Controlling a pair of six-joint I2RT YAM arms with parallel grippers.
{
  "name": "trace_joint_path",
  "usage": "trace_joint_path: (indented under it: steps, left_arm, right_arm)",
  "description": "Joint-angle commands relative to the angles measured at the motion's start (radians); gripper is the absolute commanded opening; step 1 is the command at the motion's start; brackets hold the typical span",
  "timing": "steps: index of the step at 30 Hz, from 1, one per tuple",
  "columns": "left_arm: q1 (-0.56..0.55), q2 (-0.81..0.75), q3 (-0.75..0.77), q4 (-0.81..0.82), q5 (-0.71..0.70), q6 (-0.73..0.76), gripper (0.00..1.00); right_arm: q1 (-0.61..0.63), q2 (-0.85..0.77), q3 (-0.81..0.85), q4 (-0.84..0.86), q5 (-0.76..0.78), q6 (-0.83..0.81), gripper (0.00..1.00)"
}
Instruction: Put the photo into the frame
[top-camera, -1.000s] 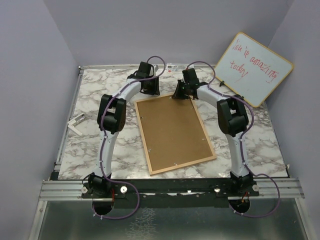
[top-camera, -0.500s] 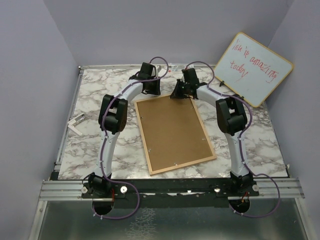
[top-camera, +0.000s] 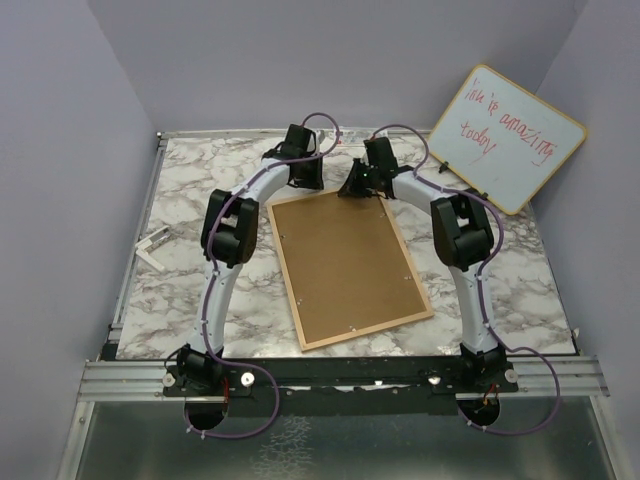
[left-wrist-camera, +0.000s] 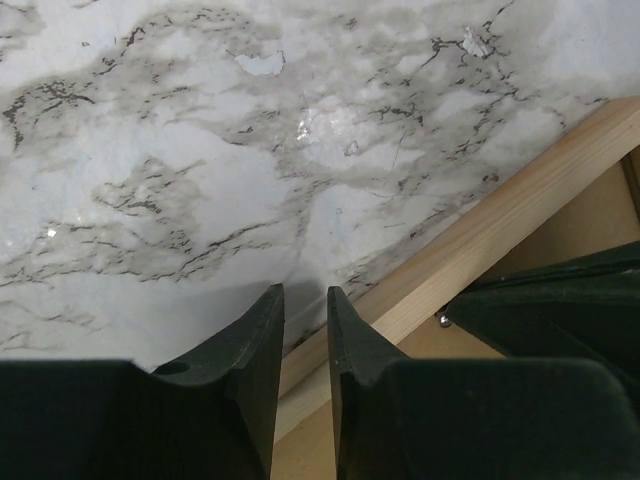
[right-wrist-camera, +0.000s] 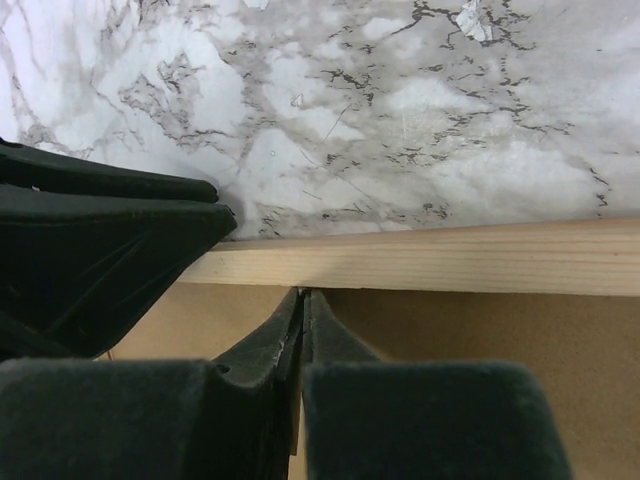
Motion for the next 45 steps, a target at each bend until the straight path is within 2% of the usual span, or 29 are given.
trace_joint_path:
  steps: [1, 7, 12, 17, 21, 26, 32, 39, 45]
  left_arm:
    - [0.005, 0.062, 0.100, -0.132, 0.014, -0.084, 0.26]
    - [0.080, 0.024, 0.199, -0.134, 0.062, -0.206, 0.33]
    - [0.139, -0.091, 0.140, -0.134, 0.033, -0.264, 0.36]
    - [0.200, -0.296, -0.099, -0.135, -0.055, -0.309, 0.41]
    - [0.217, -0.487, -0.330, -0.136, -0.163, -0.318, 0.46]
    - [0.237, -0.709, -0.598, -0.138, -0.284, -0.348, 0.55]
    - [0.290, -0.907, -0.844, -0.139, -0.307, -0.375, 0.64]
    - [0.353, -1.047, -1.038, -0.152, -0.264, -0.372, 0.70]
    - [0.389, -1.118, -1.142, -0.152, -0.212, -0.366, 0.70]
  right_arm:
    - [0.007, -0.048, -0.016, -0.154, 0.153, -0.022, 0.07]
    - [0.008, -0.187, 0.021, -0.247, 0.188, -0.059, 0.15]
    - [0.052, -0.270, -0.044, -0.324, 0.205, -0.051, 0.18]
    - [0.190, -0.338, -0.107, -0.363, 0.266, -0.027, 0.27]
    - [0.334, -0.337, -0.074, -0.425, 0.318, -0.017, 0.36]
    - [0.494, -0.263, 0.011, -0.517, 0.357, 0.022, 0.43]
    - [0.609, -0.144, 0.124, -0.644, 0.425, 0.055, 0.49]
    - [0.653, -0.051, 0.186, -0.723, 0.494, 0.069, 0.49]
    - [0.667, 0.010, 0.242, -0.752, 0.499, 0.064, 0.40]
